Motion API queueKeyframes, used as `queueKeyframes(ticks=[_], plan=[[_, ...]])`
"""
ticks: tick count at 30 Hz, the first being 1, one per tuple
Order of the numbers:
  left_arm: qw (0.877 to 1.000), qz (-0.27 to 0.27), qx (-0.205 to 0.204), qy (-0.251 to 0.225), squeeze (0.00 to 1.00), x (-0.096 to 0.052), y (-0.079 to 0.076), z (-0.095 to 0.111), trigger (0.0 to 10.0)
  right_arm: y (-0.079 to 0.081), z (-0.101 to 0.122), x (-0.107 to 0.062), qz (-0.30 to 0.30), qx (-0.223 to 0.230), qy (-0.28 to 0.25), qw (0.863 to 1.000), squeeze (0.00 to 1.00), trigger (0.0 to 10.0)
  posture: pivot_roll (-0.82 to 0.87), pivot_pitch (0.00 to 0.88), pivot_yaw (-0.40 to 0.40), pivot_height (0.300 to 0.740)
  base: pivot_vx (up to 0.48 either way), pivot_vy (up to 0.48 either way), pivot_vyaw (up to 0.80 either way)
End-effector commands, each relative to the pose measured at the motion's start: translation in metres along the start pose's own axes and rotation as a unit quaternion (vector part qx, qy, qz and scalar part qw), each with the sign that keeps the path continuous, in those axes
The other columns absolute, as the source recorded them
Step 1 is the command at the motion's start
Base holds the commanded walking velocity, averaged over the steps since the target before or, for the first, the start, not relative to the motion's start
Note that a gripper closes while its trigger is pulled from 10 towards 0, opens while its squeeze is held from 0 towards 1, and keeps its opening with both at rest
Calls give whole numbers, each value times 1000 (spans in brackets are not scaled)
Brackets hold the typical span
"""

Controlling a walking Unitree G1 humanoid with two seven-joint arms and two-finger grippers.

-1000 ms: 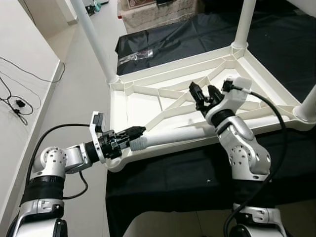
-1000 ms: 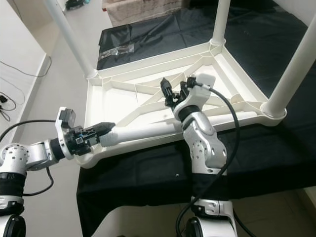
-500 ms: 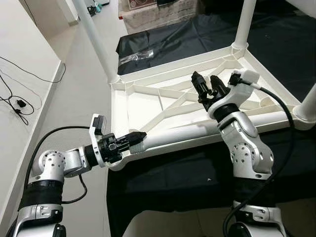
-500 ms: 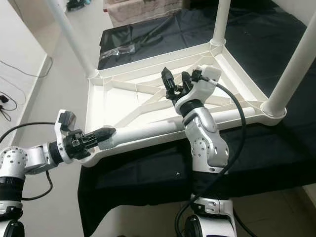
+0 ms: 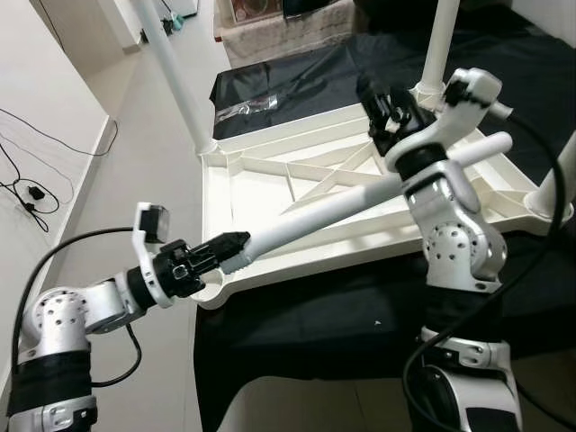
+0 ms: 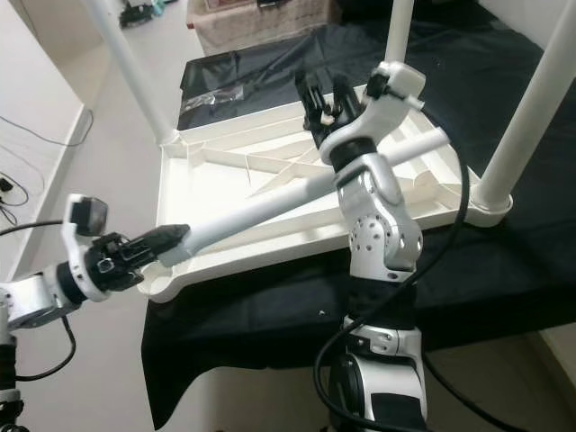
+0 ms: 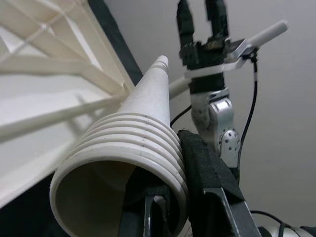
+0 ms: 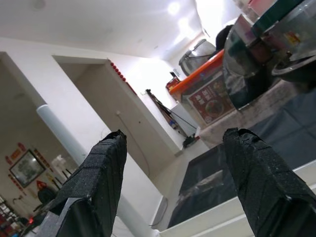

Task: Building children table

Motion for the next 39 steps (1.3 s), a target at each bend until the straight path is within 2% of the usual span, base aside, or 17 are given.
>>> queueKeyframes(ticks=[1,3,7,8,9,13,16,17,18,19,20,21,22,26,30,31,39], plan=[[1000,9,11,-13,0,-10,-3,5,0,2,-1,2,3,21,-4,1000,0,10000,-66,91,111,740,0,0,0],[998,29,32,-39,0,-17,-2,9,0,1,7,6,-7,54,-15,998,0,10000,-66,75,104,740,0,0,0],[996,45,44,-58,0,-22,1,11,0,0,11,9,-13,68,-21,997,0,10000,-71,67,99,740,0,0,0],[994,59,54,-75,0,-27,4,13,9333,-1,14,11,-18,79,-22,996,0,10000,-71,67,99,740,0,0,0],[988,89,67,-104,0,-37,11,15,10000,4,15,12,-11,88,-20,996,0,10000,-79,54,91,740,0,0,0],[975,142,88,-146,0,-53,21,17,10000,11,10,13,10,96,-7,995,0,10000,-80,43,83,740,0,0,0],[972,144,92,-160,0,-54,18,20,10000,12,3,11,13,99,4,995,0,10000,-84,37,80,740,0,0,0],[968,143,105,-175,0,-53,14,25,10000,13,-9,8,21,97,27,995,0,10000,-83,31,74,740,0,0,0],[968,143,105,-175,0,-53,14,25,10000,13,-9,8,21,97,27,995,0,10000,-83,31,74,740,0,0,0],[964,141,116,-196,0,-51,8,31,10000,10,-32,0,26,94,67,993,0,10000,-80,28,68,740,0,0,0],[964,141,116,-196,0,-51,8,31,10000,10,-32,0,26,94,67,993,0,10000,-80,28,68,740,0,0,0],[960,135,124,-213,0,-48,2,35,10000,4,-57,-10,23,103,112,988,0,10000,-81,28,62,740,0,0,0],[956,126,134,-230,0,-45,-6,38,10000,-2,-76,-20,18,117,143,983,1000,10000,-81,29,59,740,0,0,0],[950,106,148,-255,0,-39,-22,41,10000,-10,-95,-32,5,154,172,973,1000,10000,-79,33,53,740,0,0,0],[949,104,150,-258,0,-38,-24,41,10000,-11,-96,-33,3,159,174,972,1000,10000,-79,33,53,740,0,0,0],[951,88,150,-255,0,-33,-30,37,10000,-6,-99,-35,10,191,184,964,0,10000,-79,33,53,740,0,0,0],[960,59,132,-238,0,-21,-41,16,10000,0,-96,-35,24,267,178,947,0,10000,-77,36,50,740,0,0,0]])
Point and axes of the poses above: a point about 5 cm out from each wrist's last joint towards the gripper, its own x axis pointing out of the wrist towards the gripper, its own z axis along the axis of the wrist's last joint, y = z × x, the point moved 6 cm from there along x, pointing out of the wrist towards the gripper, and after that the axes turned 4 degrees about x, right-handed, at the moved point
